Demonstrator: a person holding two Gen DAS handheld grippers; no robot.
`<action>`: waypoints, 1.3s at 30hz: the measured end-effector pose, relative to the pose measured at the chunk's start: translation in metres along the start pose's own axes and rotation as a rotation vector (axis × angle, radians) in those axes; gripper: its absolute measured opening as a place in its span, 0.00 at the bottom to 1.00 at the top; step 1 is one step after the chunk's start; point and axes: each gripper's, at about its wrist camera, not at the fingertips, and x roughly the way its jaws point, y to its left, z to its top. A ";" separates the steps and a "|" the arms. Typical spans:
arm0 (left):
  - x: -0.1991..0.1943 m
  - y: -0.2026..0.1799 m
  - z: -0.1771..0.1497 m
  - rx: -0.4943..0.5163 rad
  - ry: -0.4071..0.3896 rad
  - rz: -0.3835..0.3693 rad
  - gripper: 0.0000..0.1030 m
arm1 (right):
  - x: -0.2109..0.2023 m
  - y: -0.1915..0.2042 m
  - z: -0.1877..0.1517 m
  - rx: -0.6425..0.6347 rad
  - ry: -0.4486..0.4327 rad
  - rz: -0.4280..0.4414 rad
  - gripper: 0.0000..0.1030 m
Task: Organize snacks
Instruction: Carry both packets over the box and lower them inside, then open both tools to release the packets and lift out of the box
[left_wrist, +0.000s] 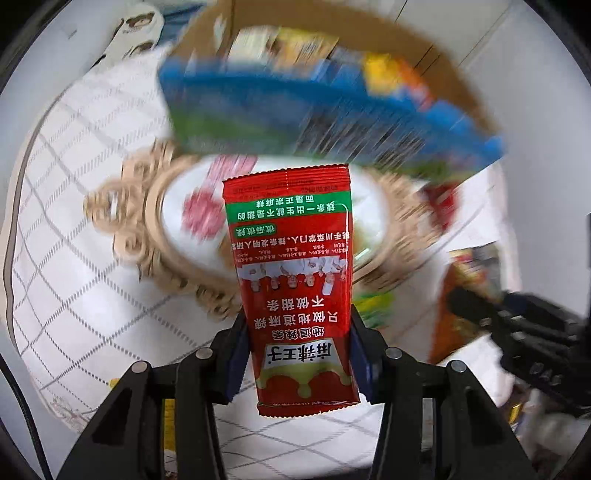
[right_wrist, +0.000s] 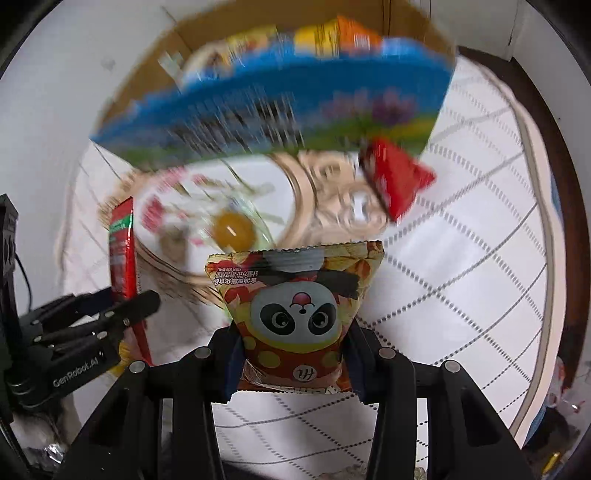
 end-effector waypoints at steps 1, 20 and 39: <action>-0.011 -0.005 0.008 -0.002 -0.020 -0.024 0.43 | -0.017 0.003 0.009 0.005 -0.029 0.019 0.47; -0.003 -0.020 0.217 -0.049 0.061 -0.182 0.44 | -0.072 -0.014 0.186 0.055 -0.223 -0.085 0.47; 0.044 -0.019 0.223 0.008 0.174 -0.121 0.78 | -0.014 -0.038 0.189 0.100 -0.077 -0.116 0.83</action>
